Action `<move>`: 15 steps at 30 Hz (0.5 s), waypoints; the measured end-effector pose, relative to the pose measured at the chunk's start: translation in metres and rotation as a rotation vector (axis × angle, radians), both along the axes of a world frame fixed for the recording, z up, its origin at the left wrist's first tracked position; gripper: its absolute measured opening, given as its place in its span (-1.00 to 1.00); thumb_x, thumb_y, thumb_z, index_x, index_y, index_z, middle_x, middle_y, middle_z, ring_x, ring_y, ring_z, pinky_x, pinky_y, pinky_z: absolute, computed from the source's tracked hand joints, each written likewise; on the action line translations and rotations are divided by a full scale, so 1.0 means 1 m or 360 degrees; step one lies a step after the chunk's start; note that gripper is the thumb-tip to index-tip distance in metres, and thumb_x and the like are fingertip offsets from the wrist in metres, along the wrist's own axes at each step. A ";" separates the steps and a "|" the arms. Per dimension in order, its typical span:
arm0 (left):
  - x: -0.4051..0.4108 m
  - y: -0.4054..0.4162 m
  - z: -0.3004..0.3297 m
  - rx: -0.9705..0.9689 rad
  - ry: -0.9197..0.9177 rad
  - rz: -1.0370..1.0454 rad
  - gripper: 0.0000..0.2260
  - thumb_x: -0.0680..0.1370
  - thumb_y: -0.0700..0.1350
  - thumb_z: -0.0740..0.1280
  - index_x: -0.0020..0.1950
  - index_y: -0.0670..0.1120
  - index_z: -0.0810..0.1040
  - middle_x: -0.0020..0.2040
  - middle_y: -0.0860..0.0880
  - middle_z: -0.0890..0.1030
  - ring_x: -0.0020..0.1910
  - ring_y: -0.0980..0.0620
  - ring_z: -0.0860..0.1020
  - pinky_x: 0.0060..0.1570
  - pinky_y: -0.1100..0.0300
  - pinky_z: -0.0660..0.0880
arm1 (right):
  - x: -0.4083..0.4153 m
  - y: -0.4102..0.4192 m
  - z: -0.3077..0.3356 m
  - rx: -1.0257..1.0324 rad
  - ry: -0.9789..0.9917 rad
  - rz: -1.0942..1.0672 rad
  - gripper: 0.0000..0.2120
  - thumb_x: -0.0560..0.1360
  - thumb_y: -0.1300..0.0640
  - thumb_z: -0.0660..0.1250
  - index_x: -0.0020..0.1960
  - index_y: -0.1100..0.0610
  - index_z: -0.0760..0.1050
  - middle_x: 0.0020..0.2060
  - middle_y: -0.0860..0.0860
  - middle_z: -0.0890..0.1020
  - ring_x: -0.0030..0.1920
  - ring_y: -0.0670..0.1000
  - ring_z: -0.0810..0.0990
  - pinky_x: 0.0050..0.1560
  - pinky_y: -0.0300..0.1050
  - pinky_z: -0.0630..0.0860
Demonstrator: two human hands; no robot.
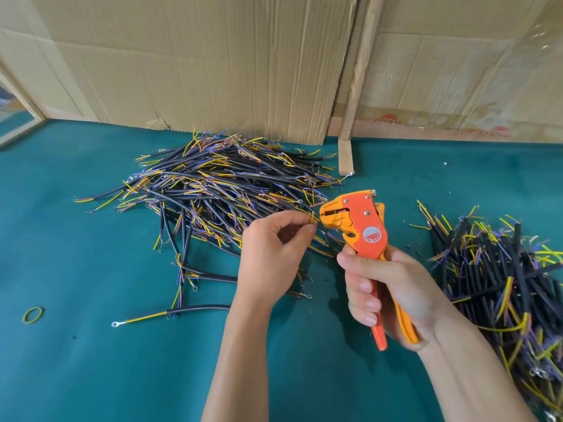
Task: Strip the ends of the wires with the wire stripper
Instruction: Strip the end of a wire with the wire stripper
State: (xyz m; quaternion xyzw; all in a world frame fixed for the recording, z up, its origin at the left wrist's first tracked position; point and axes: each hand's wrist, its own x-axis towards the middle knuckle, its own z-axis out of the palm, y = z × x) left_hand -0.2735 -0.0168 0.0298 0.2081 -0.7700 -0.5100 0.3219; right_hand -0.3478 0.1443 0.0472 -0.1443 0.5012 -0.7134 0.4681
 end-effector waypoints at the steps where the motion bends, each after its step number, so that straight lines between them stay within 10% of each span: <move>1: -0.001 -0.001 0.000 0.0027 0.0014 0.0016 -0.92 0.51 -0.17 0.48 -0.16 -0.01 0.70 -0.37 0.12 0.59 -0.39 0.15 0.44 -0.30 0.22 0.43 | 0.000 0.000 0.000 -0.0020 -0.0019 0.0002 -0.82 0.37 0.18 0.54 -0.20 0.13 0.53 -0.43 0.09 0.41 -0.55 0.03 0.36 -0.53 -0.16 0.37; 7: -0.001 -0.001 -0.001 0.0034 0.0061 0.0103 -0.83 0.52 -0.18 0.47 -0.21 0.07 0.65 -0.31 0.05 0.64 -0.37 0.17 0.47 -0.26 0.20 0.47 | -0.008 0.009 0.002 -0.0081 -0.0092 0.0073 -0.48 0.24 0.18 0.64 0.11 0.29 0.54 0.03 0.48 0.62 -0.21 0.32 0.67 -0.19 0.13 0.65; 15: -0.002 0.000 0.000 -0.0068 0.0027 0.0060 -0.89 0.54 -0.20 0.42 -0.17 -0.03 0.62 -0.36 0.09 0.54 -0.36 0.15 0.40 -0.28 0.22 0.39 | -0.010 0.014 0.003 0.0023 0.0044 0.0145 -0.64 0.38 0.30 0.47 0.14 0.32 0.52 -0.07 0.39 0.64 -0.20 0.32 0.64 -0.16 0.15 0.64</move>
